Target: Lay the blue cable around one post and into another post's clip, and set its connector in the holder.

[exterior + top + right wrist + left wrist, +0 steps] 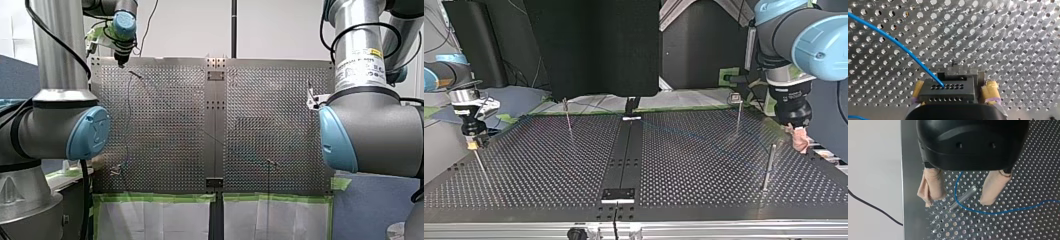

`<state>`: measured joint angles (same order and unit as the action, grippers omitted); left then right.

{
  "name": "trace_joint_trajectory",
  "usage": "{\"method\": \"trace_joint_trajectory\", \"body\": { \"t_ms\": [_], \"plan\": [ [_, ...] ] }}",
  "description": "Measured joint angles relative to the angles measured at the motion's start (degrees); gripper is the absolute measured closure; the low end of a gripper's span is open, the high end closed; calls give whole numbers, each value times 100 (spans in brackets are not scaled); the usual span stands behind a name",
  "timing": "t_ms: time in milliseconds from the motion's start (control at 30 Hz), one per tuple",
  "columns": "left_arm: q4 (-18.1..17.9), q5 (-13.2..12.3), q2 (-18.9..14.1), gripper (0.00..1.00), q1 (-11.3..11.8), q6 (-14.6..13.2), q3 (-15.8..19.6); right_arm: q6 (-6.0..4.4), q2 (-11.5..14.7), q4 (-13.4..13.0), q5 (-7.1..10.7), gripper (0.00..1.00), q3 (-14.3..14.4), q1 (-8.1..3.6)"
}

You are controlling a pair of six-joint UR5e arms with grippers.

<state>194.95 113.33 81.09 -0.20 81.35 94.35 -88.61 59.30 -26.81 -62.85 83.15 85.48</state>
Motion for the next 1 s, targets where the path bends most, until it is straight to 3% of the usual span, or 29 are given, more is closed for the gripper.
{"method": "trace_joint_trajectory", "body": {
  "t_ms": [767, 1000],
  "plan": [
    [5, -7, 3, 0, -21, 49, 11, -4, 1, 2, 0, 1, 1, -1],
    [-194, -192, 3, 0, -106, 181, 225, -5, 0, 0, 0, 1, 1, 0]
  ]
}}
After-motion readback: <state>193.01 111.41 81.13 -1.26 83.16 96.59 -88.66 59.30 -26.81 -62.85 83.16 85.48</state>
